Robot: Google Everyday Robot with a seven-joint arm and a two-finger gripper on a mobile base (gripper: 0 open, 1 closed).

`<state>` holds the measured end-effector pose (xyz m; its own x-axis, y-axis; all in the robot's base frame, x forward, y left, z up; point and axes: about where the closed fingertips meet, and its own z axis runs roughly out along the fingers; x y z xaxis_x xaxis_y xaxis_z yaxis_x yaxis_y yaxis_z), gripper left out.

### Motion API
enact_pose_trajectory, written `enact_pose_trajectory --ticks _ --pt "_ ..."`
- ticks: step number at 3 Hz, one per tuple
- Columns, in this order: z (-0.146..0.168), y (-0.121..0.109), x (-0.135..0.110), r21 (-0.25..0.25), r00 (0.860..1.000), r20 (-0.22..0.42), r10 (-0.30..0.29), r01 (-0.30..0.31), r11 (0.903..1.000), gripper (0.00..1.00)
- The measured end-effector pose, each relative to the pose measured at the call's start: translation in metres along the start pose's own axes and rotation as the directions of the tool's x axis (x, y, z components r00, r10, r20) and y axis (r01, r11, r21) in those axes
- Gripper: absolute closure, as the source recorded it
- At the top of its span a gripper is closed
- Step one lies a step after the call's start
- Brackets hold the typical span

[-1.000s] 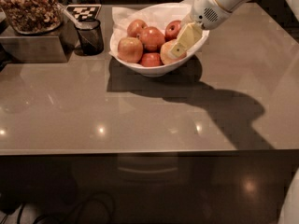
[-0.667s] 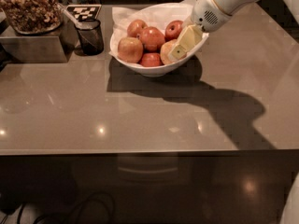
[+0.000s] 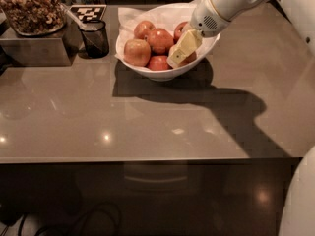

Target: Pick apple from white bowl

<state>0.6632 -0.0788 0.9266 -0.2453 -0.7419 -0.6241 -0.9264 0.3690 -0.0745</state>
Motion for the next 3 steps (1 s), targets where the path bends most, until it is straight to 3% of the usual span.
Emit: enact_pose_trajectory --ticks 3 --pt "0.004 -0.002 0.019 0.015 0.998 -0.04 0.05 -0.049 0.9987 0.21"
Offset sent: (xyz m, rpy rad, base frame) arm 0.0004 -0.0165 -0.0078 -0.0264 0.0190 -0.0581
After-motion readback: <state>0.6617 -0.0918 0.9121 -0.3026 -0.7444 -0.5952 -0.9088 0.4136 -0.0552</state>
